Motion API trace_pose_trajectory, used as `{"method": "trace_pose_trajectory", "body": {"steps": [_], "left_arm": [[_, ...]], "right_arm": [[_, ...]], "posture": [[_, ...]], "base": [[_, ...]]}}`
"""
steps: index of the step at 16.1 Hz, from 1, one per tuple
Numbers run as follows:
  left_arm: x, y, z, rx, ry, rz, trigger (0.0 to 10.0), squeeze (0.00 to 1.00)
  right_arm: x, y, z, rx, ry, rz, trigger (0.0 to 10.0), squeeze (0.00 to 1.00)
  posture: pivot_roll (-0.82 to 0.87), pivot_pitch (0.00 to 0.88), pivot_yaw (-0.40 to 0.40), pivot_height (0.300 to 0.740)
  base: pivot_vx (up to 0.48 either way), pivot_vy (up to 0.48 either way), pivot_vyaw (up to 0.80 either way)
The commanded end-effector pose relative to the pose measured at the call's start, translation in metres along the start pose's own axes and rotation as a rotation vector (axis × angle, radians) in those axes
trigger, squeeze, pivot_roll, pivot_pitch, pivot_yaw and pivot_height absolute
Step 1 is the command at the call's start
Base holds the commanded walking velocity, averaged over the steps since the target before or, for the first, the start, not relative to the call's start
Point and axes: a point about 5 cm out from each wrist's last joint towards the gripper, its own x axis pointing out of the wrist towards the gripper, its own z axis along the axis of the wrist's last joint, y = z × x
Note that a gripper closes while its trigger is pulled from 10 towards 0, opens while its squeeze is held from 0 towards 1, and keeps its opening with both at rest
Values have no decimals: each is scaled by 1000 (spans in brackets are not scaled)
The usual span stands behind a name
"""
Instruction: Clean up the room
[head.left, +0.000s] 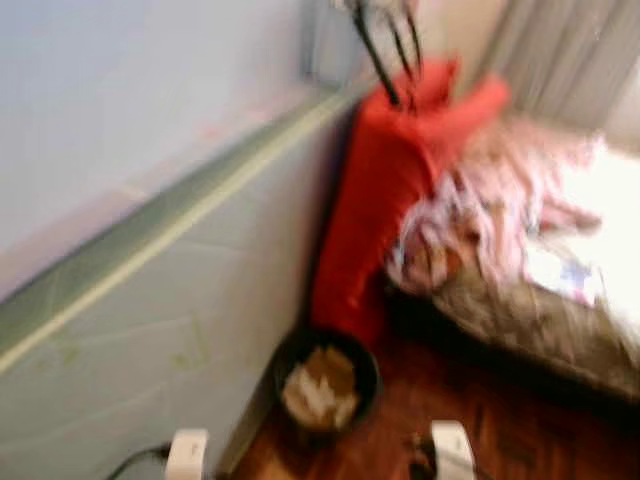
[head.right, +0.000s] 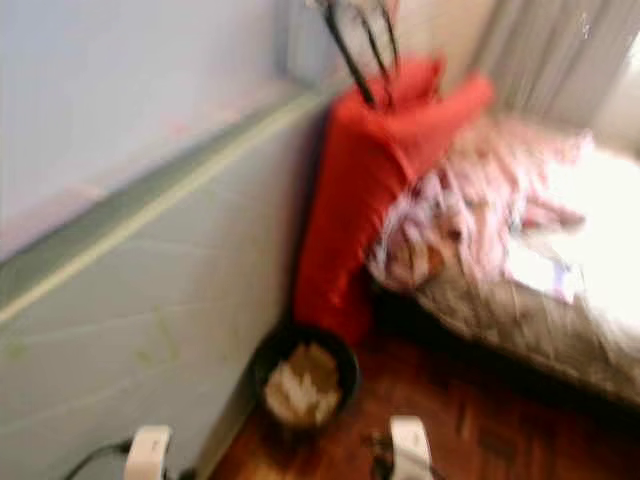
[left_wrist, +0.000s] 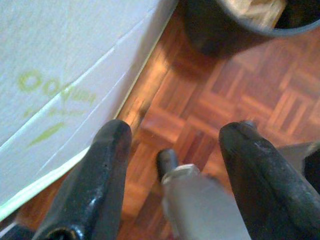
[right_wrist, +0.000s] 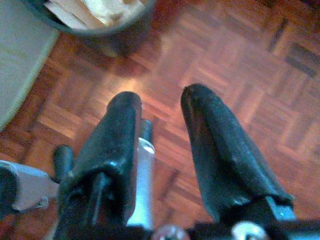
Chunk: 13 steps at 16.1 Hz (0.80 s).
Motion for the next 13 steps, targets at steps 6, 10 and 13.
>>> {"method": "trace_pose_trajectory", "body": {"steps": [6, 10, 13], "left_arm": [[9, -16, 41, -34, -84, 108, 10000, 0], [9, -16, 42, -39, -85, 115, 10000, 0], [9, -17, 42, -44, -85, 112, 10000, 0]], "right_arm": [[5, -21, 43, 29, -27, -146, 10000, 0], [5, -21, 45, 32, -36, -150, 10000, 0], [5, -22, 45, 31, -35, -154, 10000, 0]], "posture": [[41, 0, -113, 740], [42, 0, -118, 740], [41, 0, -122, 740]], "base": [[0, -299, 0], [0, -356, 0], [0, -358, 0]]}}
